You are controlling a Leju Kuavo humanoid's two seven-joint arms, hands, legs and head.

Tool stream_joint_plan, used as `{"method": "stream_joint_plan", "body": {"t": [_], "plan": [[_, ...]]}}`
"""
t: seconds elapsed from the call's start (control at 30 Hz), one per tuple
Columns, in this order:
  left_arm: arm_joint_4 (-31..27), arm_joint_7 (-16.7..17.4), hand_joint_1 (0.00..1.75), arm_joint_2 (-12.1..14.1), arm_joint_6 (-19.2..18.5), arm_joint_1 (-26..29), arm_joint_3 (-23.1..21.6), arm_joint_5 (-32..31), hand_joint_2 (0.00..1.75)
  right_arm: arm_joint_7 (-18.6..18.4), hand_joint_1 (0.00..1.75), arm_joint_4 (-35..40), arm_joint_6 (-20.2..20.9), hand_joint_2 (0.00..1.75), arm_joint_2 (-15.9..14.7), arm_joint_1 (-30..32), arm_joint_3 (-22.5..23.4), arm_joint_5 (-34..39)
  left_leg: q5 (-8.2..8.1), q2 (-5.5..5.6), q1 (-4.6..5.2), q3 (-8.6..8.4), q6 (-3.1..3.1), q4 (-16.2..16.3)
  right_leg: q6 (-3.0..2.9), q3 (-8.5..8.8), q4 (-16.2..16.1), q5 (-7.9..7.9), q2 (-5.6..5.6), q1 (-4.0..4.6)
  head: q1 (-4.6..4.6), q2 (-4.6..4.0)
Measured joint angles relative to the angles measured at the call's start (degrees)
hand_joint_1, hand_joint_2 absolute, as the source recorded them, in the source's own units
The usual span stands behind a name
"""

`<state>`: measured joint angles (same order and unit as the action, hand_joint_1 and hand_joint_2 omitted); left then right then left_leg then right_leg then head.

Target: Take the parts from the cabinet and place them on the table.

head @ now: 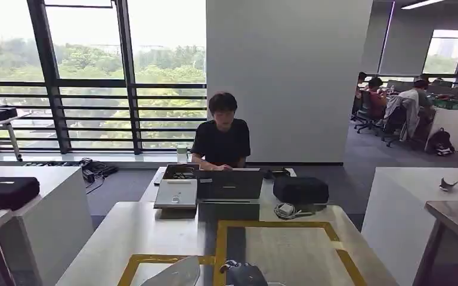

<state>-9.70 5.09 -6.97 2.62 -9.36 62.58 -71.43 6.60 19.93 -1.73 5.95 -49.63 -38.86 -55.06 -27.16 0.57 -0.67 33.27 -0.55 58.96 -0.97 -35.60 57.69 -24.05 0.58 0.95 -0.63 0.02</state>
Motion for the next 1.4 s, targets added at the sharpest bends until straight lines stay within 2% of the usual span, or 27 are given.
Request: {"method": "stream_joint_plan", "body": {"t": [0.03,0.23,0.37,0.43,0.53,0.57,0.6,0.63,0.67,0.7,0.77,0.8,0.83,0.87,0.93,0.97,1.0,1.07,1.1,1.13,1.17,1.2,1.27,1.3,1.33,1.37,1.4], "plan": [[0.0,0.0,0.00,0.0,-0.5,0.0,0.0,0.0,0.00,0.1,0.00,-0.1,-0.2,0.00,0.0,0.0,0.0,0.0,0.00,0.00,-0.03,-0.02,0.00,0.0,0.00,0.00,0.0,0.00,0.00,0.02,0.00,0.00],[0.0,-0.3,0.00,0.0,-0.8,0.0,0.0,0.0,0.00,0.8,0.00,-0.2,-1.6,0.00,0.0,-0.1,0.0,0.7,0.03,-0.03,-0.11,-0.06,-0.06,-0.1,-0.01,-0.03,0.0,-0.01,0.00,0.09,0.00,0.00],[0.0,0.4,0.00,0.0,-0.3,0.2,0.0,0.5,0.00,3.3,0.00,0.7,-6.2,0.00,-0.1,-0.6,0.5,3.3,0.07,-0.05,-0.11,-0.08,-0.12,-0.2,-0.02,-0.05,0.0,-0.01,0.00,0.09,0.00,0.02],[0.0,0.7,0.00,0.0,0.3,0.6,0.2,1.3,0.00,5.4,0.00,3.5,-9.4,0.00,-0.5,-1.2,1.6,5.6,0.09,-0.05,-0.12,-0.08,-0.14,-0.2,-0.02,-0.07,0.1,-0.01,0.02,0.09,0.00,0.00],[0.0,0.6,0.00,0.0,0.7,1.3,0.4,1.5,0.00,5.5,0.00,8.4,-9.5,0.00,-1.4,-2.1,3.0,6.9,0.08,-0.06,-0.11,-0.09,-0.15,-0.2,-0.04,-0.08,0.1,-0.02,0.08,0.09,0.02,0.00],[0.0,0.9,0.00,0.2,1.1,1.5,0.6,1.8,0.00,6.6,0.00,10.6,-10.6,0.00,-1.6,-1.9,3.4,8.0,0.22,-0.08,0.22,-0.12,0.40,0.0,0.60,0.08,-0.3,0.51,0.05,-0.12,0.02,0.00],[0.0,1.0,0.00,0.2,1.4,1.7,0.8,2.0,0.00,7.4,0.00,13.5,-11.8,0.00,-1.9,-1.4,3.8,9.1,0.66,-0.15,0.16,-0.31,0.69,-0.6,0.83,0.19,-0.6,0.67,0.13,-0.04,0.04,0.00],[0.0,1.0,0.00,0.0,1.6,1.9,1.1,2.2,0.00,7.5,0.00,18.0,-13.0,0.00,-2.7,-0.6,4.5,9.9,1.40,-0.52,-0.64,-0.73,0.88,-1.6,0.96,0.01,-0.1,-0.04,0.14,-0.07,0.09,0.00],[0.0,1.0,0.00,0.0,1.8,2.0,1.4,2.5,0.00,7.4,0.00,22.1,-13.7,0.00,-3.3,0.1,5.0,10.4,1.61,-0.54,-0.59,-0.77,1.07,-2.0,1.27,-0.59,1.5,-1.70,0.07,0.02,-0.02,0.00],[0.0,0.8,0.00,0.0,1.9,2.3,1.6,2.6,0.00,7.1,0.00,26.6,-14.0,0.00,-3.9,0.9,5.6,10.8,1.72,-0.64,-0.65,-0.70,1.24,-2.0,1.57,-2.01,5.1,-4.10,0.08,-0.21,-0.02,0.00],[0.0,0.7,0.00,0.0,2.2,2.8,1.9,2.7,0.00,6.0,0.00,34.2,-13.9,0.00,-5.1,3.5,6.5,11.0,1.71,-0.77,-0.77,-0.52,1.20,-1.9,2.23,-5.99,15.0,-8.67,0.05,-0.96,-0.07,0.00],[0.0,0.6,0.00,0.0,2.2,3.0,2.0,2.7,0.00,5.7,0.00,37.5,-13.8,0.00,-5.6,4.7,6.8,11.0,1.74,-0.81,-0.91,-0.32,1.08,-1.7,2.58,-7.03,17.7,-9.34,-0.01,-1.37,-0.04,0.00],[0.0,0.5,0.00,0.0,2.2,3.0,2.1,2.8,0.00,5.8,0.00,39.9,-14.1,0.00,-6.1,5.7,7.3,11.0,1.76,-0.81,-1.08,-0.08,0.87,-1.5,2.85,-6.62,17.3,-8.74,-0.13,-1.77,-0.06,0.00],[0.0,0.4,0.00,0.0,2.2,3.1,2.1,2.8,0.00,6.1,0.00,41.8,-14.6,0.00,-6.3,6.7,7.7,11.0,1.81,-0.81,-1.28,0.20,0.54,-1.2,3.17,-5.00,14.4,-7.20,-0.24,-2.14,-0.07,0.00],[0.0,0.2,0.00,-0.2,2.2,3.0,2.4,2.9,0.00,6.7,0.00,46.5,-16.2,0.00,-6.7,8.1,8.5,10.5,1.65,-0.81,-1.82,0.98,-0.43,-0.2,3.93,1.31,3.5,-3.26,-0.62,-2.97,-0.07,0.00],[-0.1,0.2,0.00,-0.1,2.2,3.0,2.5,2.9,0.00,6.7,0.00,48.9,-16.8,0.00,-7.0,9.1,8.8,9.6,1.57,-0.82,-1.76,1.32,-1.10,0.3,4.12,1.93,1.8,-4.03,-0.68,-2.87,-0.09,0.00],[-0.1,0.1,0.00,0.1,2.1,3.0,2.6,2.9,0.00,6.2,0.00,51.2,-17.4,0.00,-7.1,10.1,9.0,8.4,1.41,-0.62,-1.51,1.40,-1.78,0.7,3.37,1.68,1.3,-3.21,-0.23,-2.60,-0.09,0.00],[-0.1,-0.3,0.00,0.0,2.0,3.0,2.8,2.9,0.00,5.2,0.00,55.2,-18.8,0.00,-8.0,12.1,9.7,6.3,2.00,-0.57,-1.61,1.27,-2.70,-0.1,2.17,1.32,2.1,-3.10,-0.22,-2.27,-0.03,0.00],[-0.1,-0.4,0.00,0.0,1.9,3.1,2.9,2.9,0.00,4.8,0.00,56.7,-19.4,0.00,-8.3,13.0,10.2,5.9,2.33,-0.56,-1.72,1.23,-3.20,-0.3,1.63,1.19,2.0,-2.79,-0.24,-2.31,0.11,0.00],[0.0,-0.6,0.00,0.0,1.9,3.2,3.0,2.9,0.00,4.6,0.00,59.3,-20.4,0.00,-8.8,13.9,11.1,5.9,2.15,-0.63,-1.90,1.61,-3.57,-0.1,0.76,0.97,1.7,-2.19,-0.36,-2.57,0.15,0.00],[0.0,-0.6,0.00,0.0,1.8,3.2,3.0,2.8,0.00,4.5,0.00,61.4,-20.8,0.00,-9.2,14.8,11.8,6.0,0.31,-0.68,-1.87,2.22,-3.44,1.2,0.27,0.72,1.7,-1.86,-0.43,-2.54,0.20,0.00],[0.0,-0.5,0.00,0.1,1.7,3.3,3.0,2.6,0.00,4.3,0.00,63.4,-21.0,0.00,-9.8,15.8,12.5,6.2,-2.51,-0.67,-1.76,3.30,-3.33,4.2,-0.09,0.37,1.6,-1.56,-0.48,-2.47,0.28,0.00],[0.0,-0.5,0.00,0.2,1.6,3.3,3.0,2.4,0.00,4.2,0.00,66.7,-21.0,0.00,-11.1,17.6,14.2,6.6,-7.96,-0.64,-1.43,6.41,-3.25,13.5,-0.47,-0.70,1.7,-0.80,-0.58,-2.09,0.33,0.00],[0.0,-0.5,0.00,0.2,1.6,3.4,3.0,2.3,0.00,4.2,0.00,67.9,-21.0,0.00,-11.6,18.4,14.9,6.7,-9.62,-0.63,-1.27,7.26,-3.08,17.1,-0.60,-1.44,1.7,-0.27,-0.55,-1.84,0.33,0.00],[0.0,-0.4,0.00,0.2,1.6,3.4,3.0,2.3,0.00,4.2,0.00,68.7,-21.0,0.00,-11.9,19.0,15.2,6.7,-9.71,-0.63,-1.09,6.69,-2.85,17.5,-0.63,-2.10,1.7,0.25,-0.46,-1.65,0.33,0.00],[0.0,-0.2,0.00,0.2,1.7,3.4,3.0,2.0,0.00,4.2,0.00,69.7,-21.0,0.00,-12.4,19.5,15.7,6.7,-8.76,-0.63,-0.87,4.73,-2.46,15.4,-0.59,-2.66,1.7,0.74,-0.38,-1.49,0.33,0.00],[0.0,-0.1,0.00,0.2,1.6,3.3,3.0,1.9,0.00,4.2,0.00,70.4,-21.4,0.00,-12.9,20.0,16.2,6.5,-7.29,-0.62,-0.64,1.65,-1.91,11.0,-0.51,-3.18,1.7,1.22,-0.30,-1.36,0.35,0.00]]}}
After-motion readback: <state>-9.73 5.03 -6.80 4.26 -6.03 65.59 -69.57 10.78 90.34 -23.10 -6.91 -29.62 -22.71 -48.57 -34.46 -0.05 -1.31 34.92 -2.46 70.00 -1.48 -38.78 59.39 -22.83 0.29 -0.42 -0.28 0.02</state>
